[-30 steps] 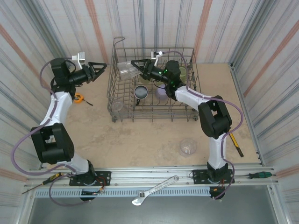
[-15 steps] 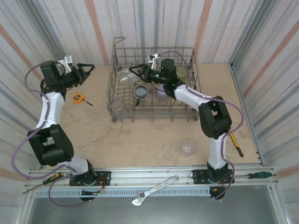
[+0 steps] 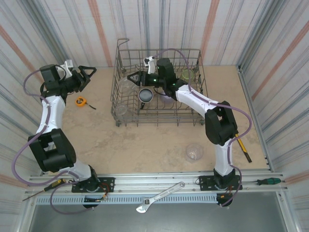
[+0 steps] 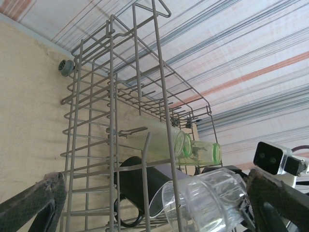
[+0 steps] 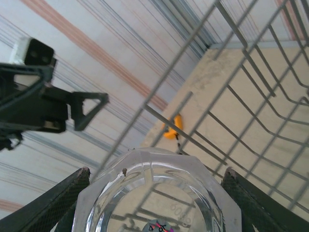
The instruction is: Load the cups into the dish rack
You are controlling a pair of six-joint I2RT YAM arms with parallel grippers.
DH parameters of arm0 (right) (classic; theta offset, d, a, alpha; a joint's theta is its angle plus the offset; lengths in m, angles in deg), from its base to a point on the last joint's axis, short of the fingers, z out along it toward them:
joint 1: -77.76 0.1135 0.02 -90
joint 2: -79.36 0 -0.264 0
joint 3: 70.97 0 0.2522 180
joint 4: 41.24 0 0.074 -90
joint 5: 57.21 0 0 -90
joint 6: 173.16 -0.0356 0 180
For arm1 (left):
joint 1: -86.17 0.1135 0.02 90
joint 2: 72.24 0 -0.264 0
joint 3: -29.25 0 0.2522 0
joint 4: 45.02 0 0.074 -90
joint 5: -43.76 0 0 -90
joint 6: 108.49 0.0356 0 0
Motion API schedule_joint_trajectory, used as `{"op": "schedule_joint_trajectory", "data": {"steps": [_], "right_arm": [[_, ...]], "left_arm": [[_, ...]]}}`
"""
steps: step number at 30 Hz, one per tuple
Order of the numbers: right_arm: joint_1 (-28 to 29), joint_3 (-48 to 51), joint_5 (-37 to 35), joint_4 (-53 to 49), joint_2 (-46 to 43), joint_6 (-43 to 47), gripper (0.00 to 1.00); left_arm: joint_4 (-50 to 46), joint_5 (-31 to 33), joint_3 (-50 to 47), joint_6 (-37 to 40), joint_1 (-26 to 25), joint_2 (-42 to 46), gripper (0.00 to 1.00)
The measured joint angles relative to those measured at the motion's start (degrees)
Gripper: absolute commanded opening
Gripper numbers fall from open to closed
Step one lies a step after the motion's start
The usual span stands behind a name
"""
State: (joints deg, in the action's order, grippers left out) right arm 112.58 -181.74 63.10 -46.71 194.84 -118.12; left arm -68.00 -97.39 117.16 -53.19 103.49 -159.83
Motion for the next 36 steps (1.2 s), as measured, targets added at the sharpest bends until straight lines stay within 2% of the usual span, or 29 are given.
{"op": "schedule_joint_trajectory", "data": {"steps": [14, 36], "right_arm": [[4.3, -8.0, -9.3, -11.7, 2.3, 14.5, 0.41], [8.2, -15.2, -19.0, -20.2, 8.8, 24.8, 0.4]], "left_arm": [[0.0, 0.0, 0.0, 0.0, 0.3, 0.0, 0.99], [0.0, 0.0, 0.0, -0.7, 0.3, 0.0, 0.99]]}}
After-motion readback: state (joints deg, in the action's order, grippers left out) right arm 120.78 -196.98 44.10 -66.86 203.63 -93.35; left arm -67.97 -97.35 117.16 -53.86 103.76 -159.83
